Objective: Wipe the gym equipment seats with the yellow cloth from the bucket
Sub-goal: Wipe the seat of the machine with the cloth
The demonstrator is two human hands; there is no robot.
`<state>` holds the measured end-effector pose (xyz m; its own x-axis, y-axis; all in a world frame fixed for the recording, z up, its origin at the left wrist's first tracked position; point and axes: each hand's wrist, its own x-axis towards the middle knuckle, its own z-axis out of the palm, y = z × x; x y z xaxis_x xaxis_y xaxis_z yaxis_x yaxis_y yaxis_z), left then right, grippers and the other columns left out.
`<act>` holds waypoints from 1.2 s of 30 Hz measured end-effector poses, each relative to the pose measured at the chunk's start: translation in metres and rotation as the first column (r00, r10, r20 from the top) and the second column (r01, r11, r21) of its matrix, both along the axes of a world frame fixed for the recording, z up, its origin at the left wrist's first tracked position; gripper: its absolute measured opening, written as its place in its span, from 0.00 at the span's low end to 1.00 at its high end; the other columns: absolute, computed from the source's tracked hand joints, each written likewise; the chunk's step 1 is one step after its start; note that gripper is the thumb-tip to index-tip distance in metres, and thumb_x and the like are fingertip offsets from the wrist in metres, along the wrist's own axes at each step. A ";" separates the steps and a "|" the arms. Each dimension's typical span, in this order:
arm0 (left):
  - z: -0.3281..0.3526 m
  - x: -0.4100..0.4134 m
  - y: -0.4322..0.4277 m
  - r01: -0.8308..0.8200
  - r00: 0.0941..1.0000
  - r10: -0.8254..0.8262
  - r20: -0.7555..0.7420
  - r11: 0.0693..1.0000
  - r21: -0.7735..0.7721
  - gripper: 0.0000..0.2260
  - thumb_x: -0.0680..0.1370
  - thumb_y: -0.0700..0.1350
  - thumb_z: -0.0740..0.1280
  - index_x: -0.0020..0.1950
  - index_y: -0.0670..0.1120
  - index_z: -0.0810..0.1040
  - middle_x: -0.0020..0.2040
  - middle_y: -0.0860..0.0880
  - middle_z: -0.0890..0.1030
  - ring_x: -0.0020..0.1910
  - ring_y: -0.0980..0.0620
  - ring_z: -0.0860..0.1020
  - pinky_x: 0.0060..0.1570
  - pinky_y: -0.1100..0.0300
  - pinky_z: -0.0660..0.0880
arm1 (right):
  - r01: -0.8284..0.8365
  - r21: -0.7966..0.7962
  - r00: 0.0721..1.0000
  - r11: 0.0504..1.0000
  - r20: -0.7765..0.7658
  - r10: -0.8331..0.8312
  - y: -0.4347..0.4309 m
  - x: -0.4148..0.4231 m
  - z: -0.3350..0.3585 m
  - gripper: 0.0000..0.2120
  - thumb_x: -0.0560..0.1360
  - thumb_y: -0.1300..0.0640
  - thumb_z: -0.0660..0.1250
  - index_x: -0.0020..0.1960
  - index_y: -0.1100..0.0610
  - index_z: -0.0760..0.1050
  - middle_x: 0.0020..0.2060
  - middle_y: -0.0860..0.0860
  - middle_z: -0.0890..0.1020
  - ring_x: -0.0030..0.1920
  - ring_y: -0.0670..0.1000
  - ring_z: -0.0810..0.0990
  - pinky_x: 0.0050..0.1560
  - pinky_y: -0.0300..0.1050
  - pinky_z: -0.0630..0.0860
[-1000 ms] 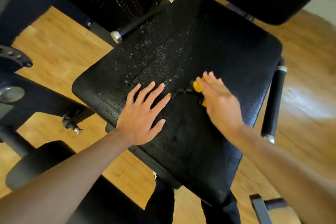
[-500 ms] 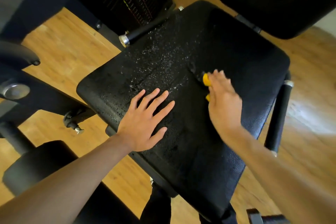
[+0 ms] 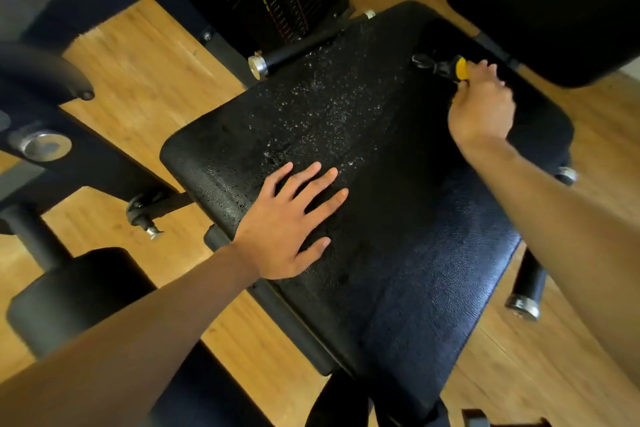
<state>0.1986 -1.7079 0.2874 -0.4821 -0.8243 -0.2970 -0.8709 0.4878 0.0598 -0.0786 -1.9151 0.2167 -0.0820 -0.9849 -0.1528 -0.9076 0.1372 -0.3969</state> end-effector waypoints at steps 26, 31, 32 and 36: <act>0.003 -0.163 -0.006 -0.677 0.736 0.677 0.011 0.736 -0.030 0.28 0.81 0.58 0.59 0.79 0.48 0.67 0.80 0.42 0.64 0.79 0.40 0.62 0.80 0.42 0.53 | -0.529 -0.108 0.842 0.842 0.061 0.537 0.038 -0.096 -0.012 0.31 0.77 0.70 0.66 0.78 0.58 0.63 0.77 0.56 0.66 0.79 0.53 0.59 0.77 0.55 0.63; -0.009 -0.165 -0.008 -0.675 0.732 0.678 0.071 0.735 -0.063 0.29 0.83 0.59 0.57 0.82 0.48 0.61 0.81 0.41 0.61 0.79 0.38 0.61 0.79 0.40 0.54 | -0.440 -0.130 0.885 0.888 0.104 0.454 -0.033 -0.066 -0.019 0.21 0.82 0.66 0.60 0.75 0.61 0.69 0.74 0.59 0.71 0.77 0.56 0.65 0.76 0.54 0.64; -0.010 -0.166 -0.008 -0.673 0.732 0.676 0.078 0.737 -0.064 0.29 0.83 0.59 0.56 0.82 0.48 0.61 0.81 0.41 0.61 0.79 0.38 0.61 0.79 0.39 0.54 | -0.481 -0.135 0.869 0.866 0.057 0.491 -0.057 -0.052 -0.021 0.21 0.82 0.64 0.59 0.75 0.61 0.69 0.74 0.58 0.71 0.76 0.56 0.66 0.76 0.52 0.64; -0.012 -0.166 -0.007 -0.670 0.735 0.672 0.091 0.740 -0.050 0.28 0.83 0.58 0.57 0.82 0.49 0.62 0.81 0.41 0.60 0.79 0.38 0.60 0.78 0.38 0.55 | -0.496 -0.075 0.868 0.865 -0.064 0.492 -0.117 0.001 -0.027 0.20 0.82 0.60 0.58 0.73 0.56 0.69 0.72 0.55 0.73 0.67 0.61 0.75 0.64 0.55 0.73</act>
<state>0.0328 -1.7152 0.2752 0.2280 -0.9269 -0.2982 -0.9733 -0.2254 -0.0438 -0.0779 -2.0321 0.1894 0.4143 -0.9072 -0.0728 -0.8634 -0.3665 -0.3467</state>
